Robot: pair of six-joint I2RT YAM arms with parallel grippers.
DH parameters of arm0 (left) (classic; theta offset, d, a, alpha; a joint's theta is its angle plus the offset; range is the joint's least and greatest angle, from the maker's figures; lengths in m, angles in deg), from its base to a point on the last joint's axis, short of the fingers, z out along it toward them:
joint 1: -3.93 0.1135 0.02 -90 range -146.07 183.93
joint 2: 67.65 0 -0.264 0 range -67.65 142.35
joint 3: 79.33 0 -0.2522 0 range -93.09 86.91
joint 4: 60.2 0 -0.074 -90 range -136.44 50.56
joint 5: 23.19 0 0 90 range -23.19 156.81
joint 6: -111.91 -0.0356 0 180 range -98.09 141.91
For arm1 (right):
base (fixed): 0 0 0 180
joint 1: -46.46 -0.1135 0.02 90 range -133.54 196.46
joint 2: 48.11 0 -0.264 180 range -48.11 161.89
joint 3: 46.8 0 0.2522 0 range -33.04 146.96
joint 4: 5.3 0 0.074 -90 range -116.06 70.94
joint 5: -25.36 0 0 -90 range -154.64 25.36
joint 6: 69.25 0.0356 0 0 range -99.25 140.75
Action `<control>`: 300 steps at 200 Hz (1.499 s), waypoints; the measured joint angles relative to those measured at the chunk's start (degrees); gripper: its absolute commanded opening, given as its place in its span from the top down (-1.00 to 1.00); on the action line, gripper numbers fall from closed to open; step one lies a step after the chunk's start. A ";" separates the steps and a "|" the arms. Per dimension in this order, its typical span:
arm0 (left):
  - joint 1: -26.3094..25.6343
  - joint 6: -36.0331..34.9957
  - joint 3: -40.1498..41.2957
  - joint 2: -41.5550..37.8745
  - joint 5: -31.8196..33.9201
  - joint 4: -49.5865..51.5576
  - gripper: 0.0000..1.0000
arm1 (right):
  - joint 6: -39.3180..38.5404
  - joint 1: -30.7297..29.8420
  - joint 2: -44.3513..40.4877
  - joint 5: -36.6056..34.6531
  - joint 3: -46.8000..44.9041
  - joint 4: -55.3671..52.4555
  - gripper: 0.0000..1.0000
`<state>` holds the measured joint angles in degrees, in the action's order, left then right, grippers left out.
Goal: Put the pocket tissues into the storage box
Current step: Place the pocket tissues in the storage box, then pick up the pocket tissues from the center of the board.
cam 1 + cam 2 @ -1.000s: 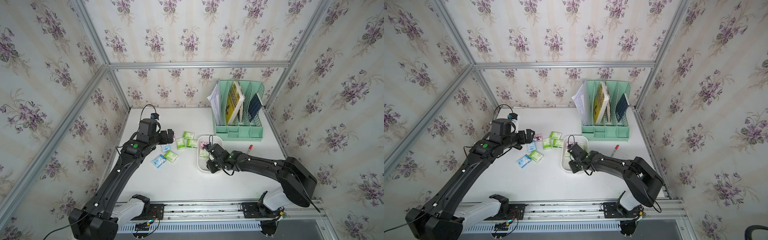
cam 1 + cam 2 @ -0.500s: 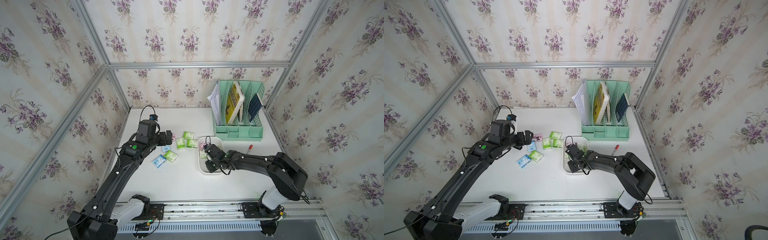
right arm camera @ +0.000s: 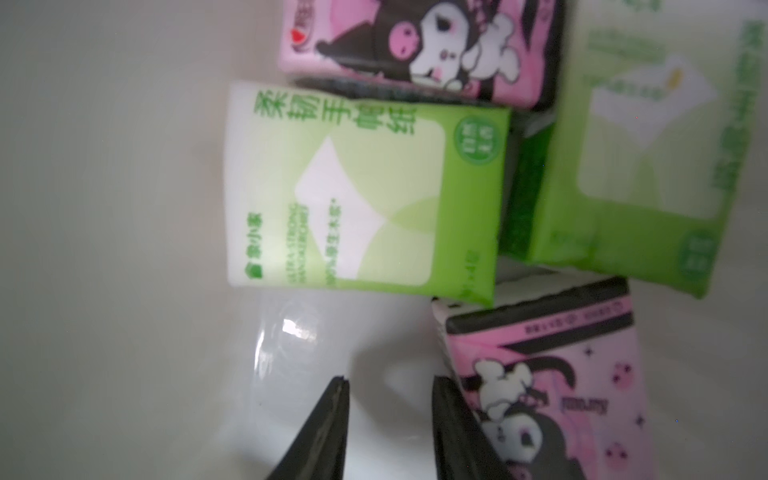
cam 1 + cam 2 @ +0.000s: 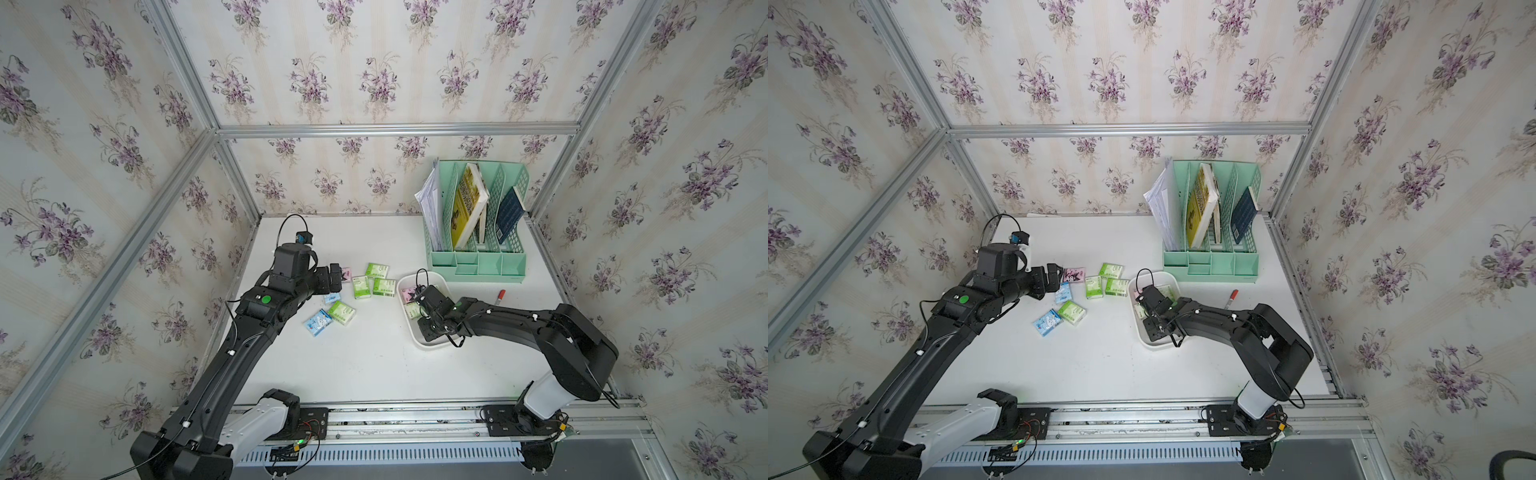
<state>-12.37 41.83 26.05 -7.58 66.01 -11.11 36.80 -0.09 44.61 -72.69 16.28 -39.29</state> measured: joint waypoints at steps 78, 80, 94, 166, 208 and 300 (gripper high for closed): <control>0.04 0.00 -0.28 0.42 0.00 0.00 -0.98 | -2.73 2.43 -1.44 -1.07 2.80 -0.66 0.12; 0.04 0.00 -0.28 0.42 0.00 0.00 -0.98 | -2.78 2.45 -1.53 -1.09 2.80 -0.63 0.12; 0.04 0.00 -0.24 0.42 0.00 0.00 -0.98 | -2.99 2.47 -2.47 -0.76 2.91 -0.61 0.10; 0.04 0.00 -0.24 0.31 0.20 0.00 -0.97 | -4.28 1.86 -6.80 6.10 4.90 1.25 0.01; 0.04 0.15 -0.09 -0.13 0.44 -0.04 -0.98 | -5.57 -2.25 -3.43 10.64 9.88 3.74 -0.18; 16.41 2.93 3.76 -6.29 -3.34 2.29 -0.98 | -10.14 -8.09 16.06 15.63 28.70 8.44 -0.50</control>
<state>4.05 44.76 29.81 -13.88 62.67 -8.81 26.66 -8.18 60.68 -57.07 44.98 -30.85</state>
